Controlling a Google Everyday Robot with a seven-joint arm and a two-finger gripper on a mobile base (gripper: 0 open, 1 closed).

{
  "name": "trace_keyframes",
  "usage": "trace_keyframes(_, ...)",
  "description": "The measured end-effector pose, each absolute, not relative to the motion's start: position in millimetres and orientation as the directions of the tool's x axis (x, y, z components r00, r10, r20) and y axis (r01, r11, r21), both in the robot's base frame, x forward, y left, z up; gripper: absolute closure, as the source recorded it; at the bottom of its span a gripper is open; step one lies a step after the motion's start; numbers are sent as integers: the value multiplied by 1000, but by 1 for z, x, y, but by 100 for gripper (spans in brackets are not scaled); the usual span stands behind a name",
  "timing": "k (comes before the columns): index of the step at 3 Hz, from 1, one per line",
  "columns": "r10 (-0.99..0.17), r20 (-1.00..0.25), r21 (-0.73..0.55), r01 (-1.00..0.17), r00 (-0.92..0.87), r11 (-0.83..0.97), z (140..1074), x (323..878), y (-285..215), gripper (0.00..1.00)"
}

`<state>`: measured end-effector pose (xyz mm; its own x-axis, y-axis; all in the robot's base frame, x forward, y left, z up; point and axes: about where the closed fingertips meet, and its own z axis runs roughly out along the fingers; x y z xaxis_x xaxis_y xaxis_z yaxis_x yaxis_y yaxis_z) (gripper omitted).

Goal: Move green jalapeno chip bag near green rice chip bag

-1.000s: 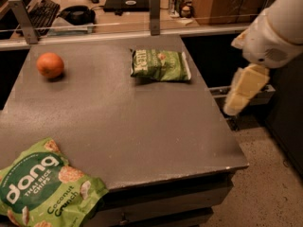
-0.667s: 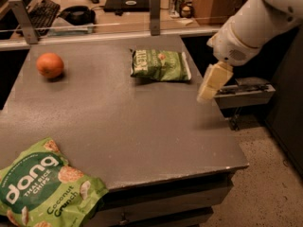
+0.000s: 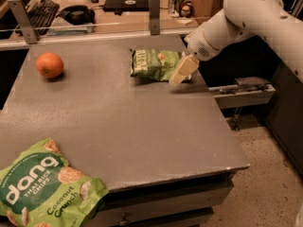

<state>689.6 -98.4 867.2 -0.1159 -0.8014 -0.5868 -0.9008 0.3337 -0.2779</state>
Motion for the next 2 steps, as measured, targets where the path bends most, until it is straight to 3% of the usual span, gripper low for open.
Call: trace_keyframes(2, -722, -647, -119, -904, -243, 411, 857, 720, -78, 41)
